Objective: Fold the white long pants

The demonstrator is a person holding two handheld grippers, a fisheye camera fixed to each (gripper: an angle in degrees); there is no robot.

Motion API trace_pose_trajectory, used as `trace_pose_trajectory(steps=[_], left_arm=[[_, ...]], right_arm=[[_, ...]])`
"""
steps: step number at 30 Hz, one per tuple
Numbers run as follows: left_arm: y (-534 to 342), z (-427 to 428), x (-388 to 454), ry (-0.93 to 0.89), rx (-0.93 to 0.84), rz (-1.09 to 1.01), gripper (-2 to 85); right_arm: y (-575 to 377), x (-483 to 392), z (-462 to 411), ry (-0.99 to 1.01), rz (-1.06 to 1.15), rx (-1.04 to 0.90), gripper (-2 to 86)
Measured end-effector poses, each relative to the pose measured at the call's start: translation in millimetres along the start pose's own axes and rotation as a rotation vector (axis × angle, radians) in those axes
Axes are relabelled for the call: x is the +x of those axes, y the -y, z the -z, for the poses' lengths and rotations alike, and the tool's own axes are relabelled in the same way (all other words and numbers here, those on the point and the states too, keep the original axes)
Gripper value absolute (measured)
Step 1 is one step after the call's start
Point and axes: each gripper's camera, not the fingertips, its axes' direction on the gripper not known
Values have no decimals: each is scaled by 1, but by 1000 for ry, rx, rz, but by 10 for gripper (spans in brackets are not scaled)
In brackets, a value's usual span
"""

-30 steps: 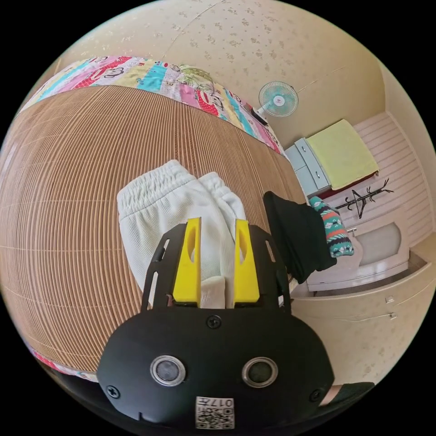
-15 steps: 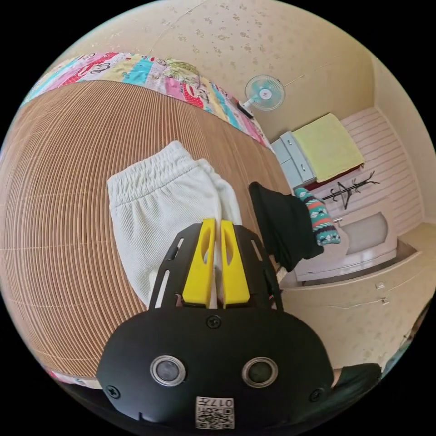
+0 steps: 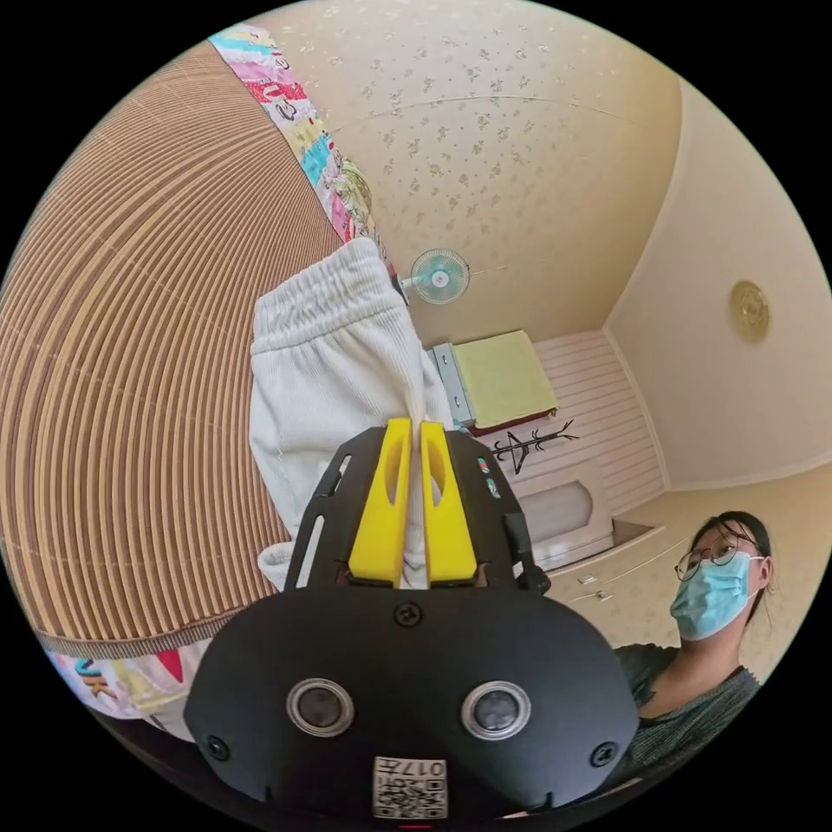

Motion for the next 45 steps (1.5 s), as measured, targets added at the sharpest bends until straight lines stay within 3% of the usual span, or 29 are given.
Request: trace_pose_trajectory(steps=[3, 5, 7, 10, 12, 14, 16, 17, 25, 30, 33, 38, 41, 45], left_arm=[[-8, 19, -3, 1, 21, 11, -8], [-12, 26, -3, -9, 22, 26, -8], [-16, 31, -1, -4, 20, 28, -8], [-24, 38, 10, 29, 21, 20, -7], [-31, 44, 16, 41, 23, 22, -7], [-41, 57, 22, 92, 23, 50, -7], [-49, 74, 29, 86, 28, 29, -8], [-55, 88, 36, 59, 35, 10, -8], [-107, 219, 159, 75, 213, -135, -9], [-133, 300, 302, 12, 501, -428, -9], [-149, 334, 403, -121, 644, -670, -9], [-205, 363, 558, -167, 881, -967, -8], [-231, 374, 594, -205, 942, -1016, -8], [-272, 375, 581, -108, 1028, -1067, -7]], right_arm=[[22, 42, 35, 224, -213, 63, 77], [40, 50, 52, 261, -253, 140, 90], [74, 49, 49, 278, -241, 97, 118], [136, 39, 1, 274, -216, -116, 168], [170, 28, -56, 166, -203, -268, 173], [181, 24, -104, 50, -188, -449, 157], [181, 17, -123, 84, -157, -532, 109], [180, 10, -109, 64, -165, -482, 58], [180, -40, 125, -37, -78, 1, 36], [181, -90, 297, 2, 12, 431, 34], [189, -129, 375, 55, 144, 637, 34], [211, -200, 450, -74, 185, 871, 34], [215, -223, 475, -27, 142, 959, 34], [191, -231, 468, 49, 137, 979, 34]])
